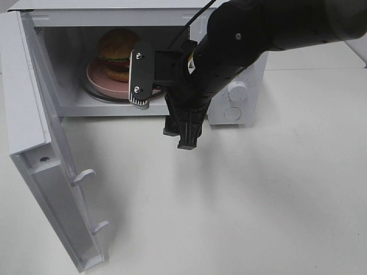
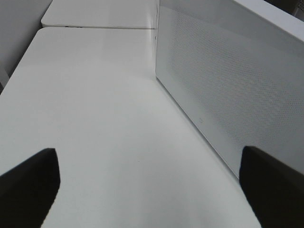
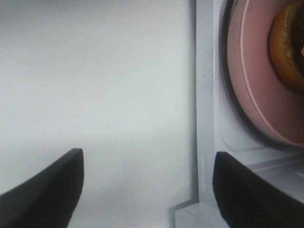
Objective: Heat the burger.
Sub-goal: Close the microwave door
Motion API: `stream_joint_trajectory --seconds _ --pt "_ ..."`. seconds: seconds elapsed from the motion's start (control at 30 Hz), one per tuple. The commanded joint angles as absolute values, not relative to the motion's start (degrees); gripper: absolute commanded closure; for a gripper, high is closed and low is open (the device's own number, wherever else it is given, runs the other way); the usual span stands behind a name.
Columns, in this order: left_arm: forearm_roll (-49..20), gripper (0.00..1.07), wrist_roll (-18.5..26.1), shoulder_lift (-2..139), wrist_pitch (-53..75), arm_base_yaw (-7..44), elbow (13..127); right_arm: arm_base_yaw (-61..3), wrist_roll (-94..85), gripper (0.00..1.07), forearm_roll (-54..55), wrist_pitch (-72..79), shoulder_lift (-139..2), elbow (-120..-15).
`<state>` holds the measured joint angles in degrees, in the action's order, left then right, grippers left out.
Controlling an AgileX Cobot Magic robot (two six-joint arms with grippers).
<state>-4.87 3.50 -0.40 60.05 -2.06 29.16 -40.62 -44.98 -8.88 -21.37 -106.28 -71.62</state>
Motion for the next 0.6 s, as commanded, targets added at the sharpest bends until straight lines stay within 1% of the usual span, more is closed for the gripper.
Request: stream_joint_trajectory --seconds 0.03,0.13,0.17,0.33,0.37,0.4,0.43,0.5,0.53,0.57,0.6 --pt "-5.0 0.09 3.1 -1.5 59.5 -1.9 28.9 -40.7 -39.5 0.35 -8.5 -21.4 -103.8 -69.7" --pt "-5.0 0.09 3.1 -1.5 59.5 -1.9 28.9 -40.7 -36.2 0.35 -8.5 -21.5 -102.0 -68.1" --pt "-5.0 0.09 3.1 -1.5 59.5 -1.9 28.9 -40.7 -30.7 0.35 -8.5 -22.7 -99.6 -65.8" --pt "-5.0 0.09 3.1 -1.5 59.5 -1.9 28.9 -40.7 -22.8 0.35 -8.5 -25.1 -96.4 -63.3" --pt "-5.0 0.09 3.1 -1.5 59.5 -1.9 28.9 -40.7 -17.6 0.35 -8.5 -26.8 -94.6 -62.0" --pt "-5.0 0.09 3.1 -1.5 59.5 -1.9 28.9 -40.7 -17.6 0.35 -8.5 -26.8 -94.6 -62.0" --pt "-5.0 0.09 3.1 -1.5 59.5 -1.9 28.9 -40.7 -12.8 0.35 -8.5 -28.6 -92.8 -61.0" --pt "-5.0 0.09 3.1 -1.5 59.5 -1.9 28.9 -40.7 -10.7 0.35 -8.5 -29.6 -92.1 -60.5" --pt "-5.0 0.09 3.1 -1.5 59.5 -1.9 28.9 -40.7 -5.6 0.35 -8.5 -31.7 -90.2 -59.5" --pt "-5.0 0.09 3.1 -1.5 59.5 -1.9 28.9 -40.7 -5.6 0.35 -8.5 -31.7 -90.2 -59.5" --pt "-5.0 0.09 3.1 -1.5 59.5 -1.9 28.9 -40.7 -1.8 0.35 -8.5 -34.0 -88.6 -58.5"
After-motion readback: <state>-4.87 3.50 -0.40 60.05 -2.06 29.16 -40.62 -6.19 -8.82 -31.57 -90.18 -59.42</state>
